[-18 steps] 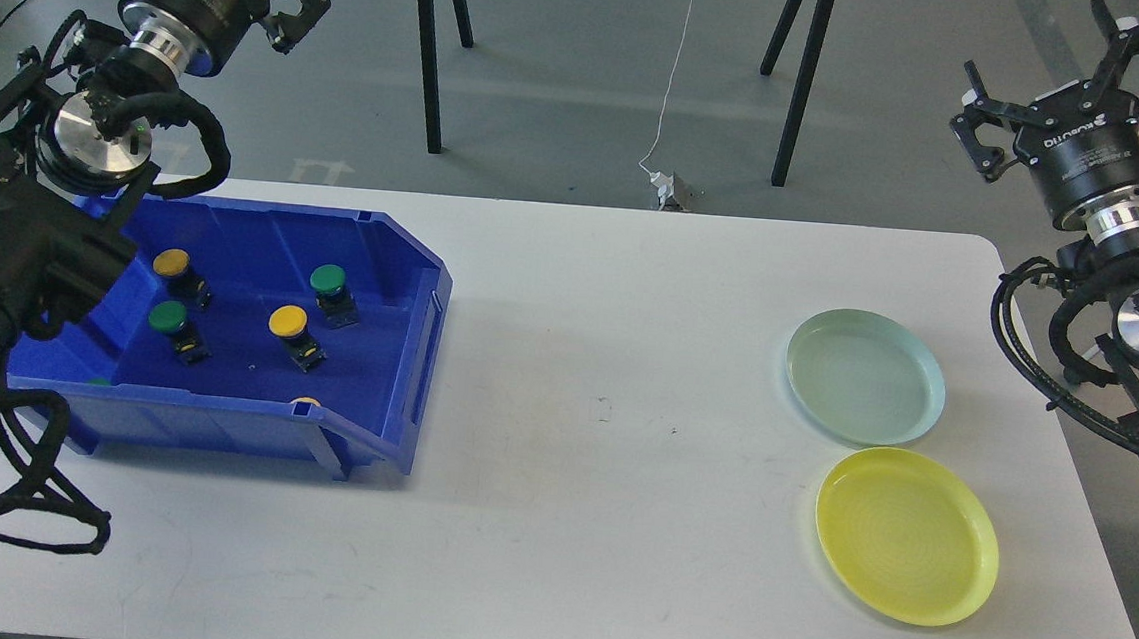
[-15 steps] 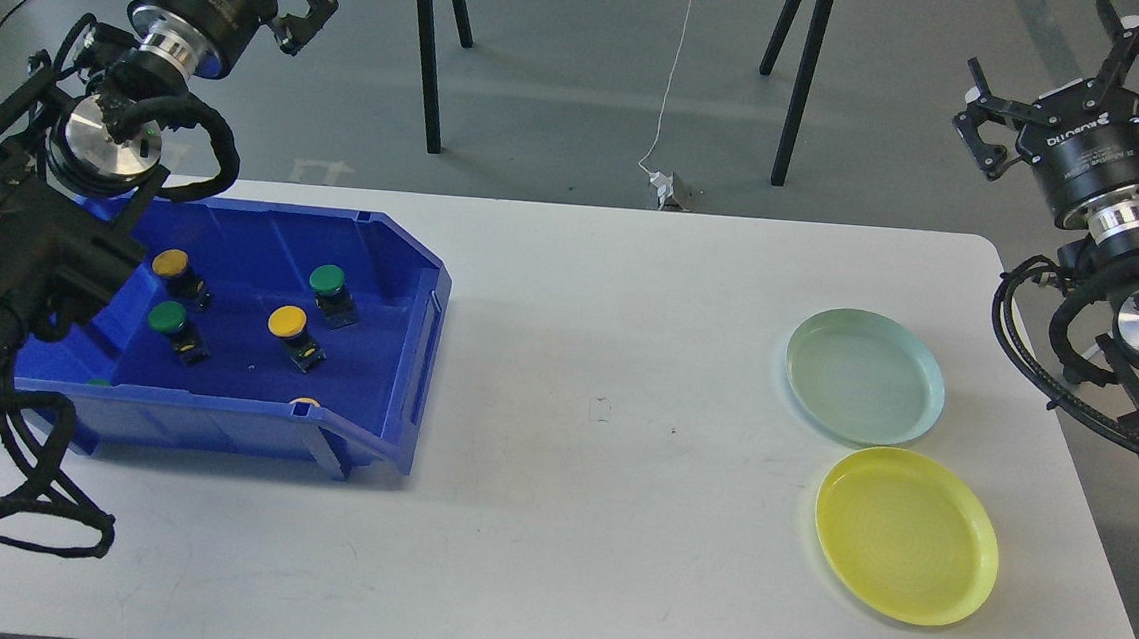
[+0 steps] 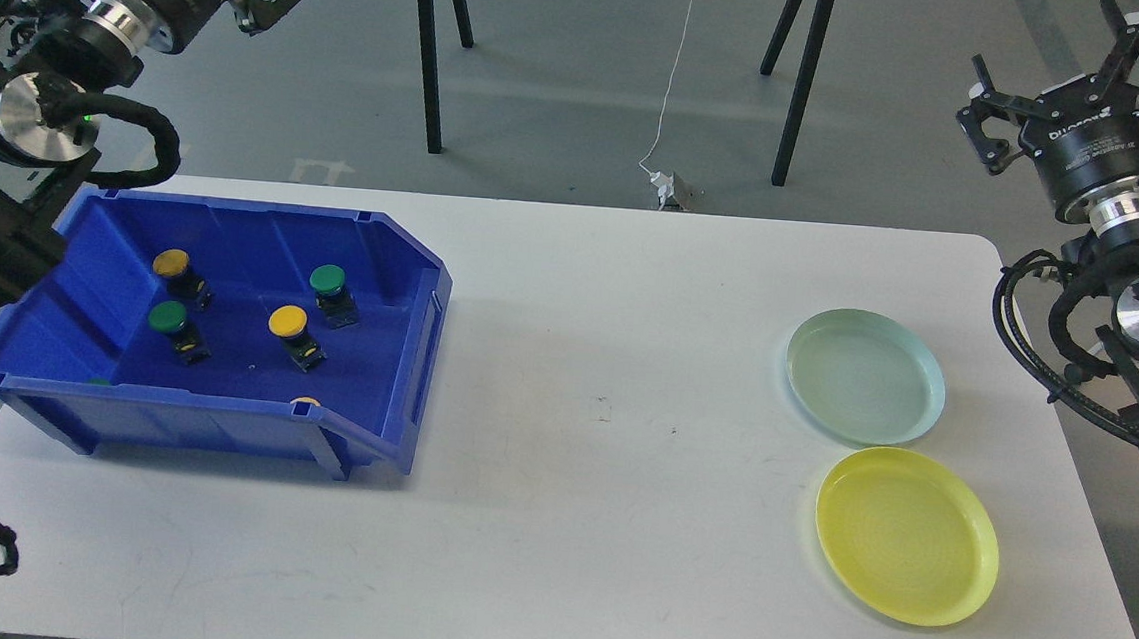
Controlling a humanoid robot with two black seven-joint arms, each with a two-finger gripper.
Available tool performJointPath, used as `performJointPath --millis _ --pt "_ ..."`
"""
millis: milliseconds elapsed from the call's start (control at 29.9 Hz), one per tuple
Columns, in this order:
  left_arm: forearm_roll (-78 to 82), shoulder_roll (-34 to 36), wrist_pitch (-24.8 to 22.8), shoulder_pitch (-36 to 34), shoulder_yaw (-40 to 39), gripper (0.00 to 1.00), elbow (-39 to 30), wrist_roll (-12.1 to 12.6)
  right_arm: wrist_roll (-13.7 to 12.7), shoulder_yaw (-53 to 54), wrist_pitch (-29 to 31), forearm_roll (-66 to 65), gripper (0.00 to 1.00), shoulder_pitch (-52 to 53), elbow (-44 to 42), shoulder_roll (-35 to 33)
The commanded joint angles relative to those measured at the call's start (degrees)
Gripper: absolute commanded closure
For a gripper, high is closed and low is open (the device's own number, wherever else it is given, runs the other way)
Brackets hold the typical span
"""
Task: Pass button and place on color plate
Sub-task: 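Move the left gripper toward the blue bin of buttons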
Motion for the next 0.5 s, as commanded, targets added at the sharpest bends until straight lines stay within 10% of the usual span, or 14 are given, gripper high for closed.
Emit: performJointPath --millis 0,468 --pt "13.1 9.4 0.5 0.3 1.8 0.0 -7.6 0.0 0.0 1.4 0.1 0.0 0.0 0.0 3.5 -0.8" --pt "63.6 29.8 0.3 7.8 7.2 0.07 -21.5 -0.2 0.1 2.6 0.1 -0.1 0.0 -0.9 8.2 -3.2"
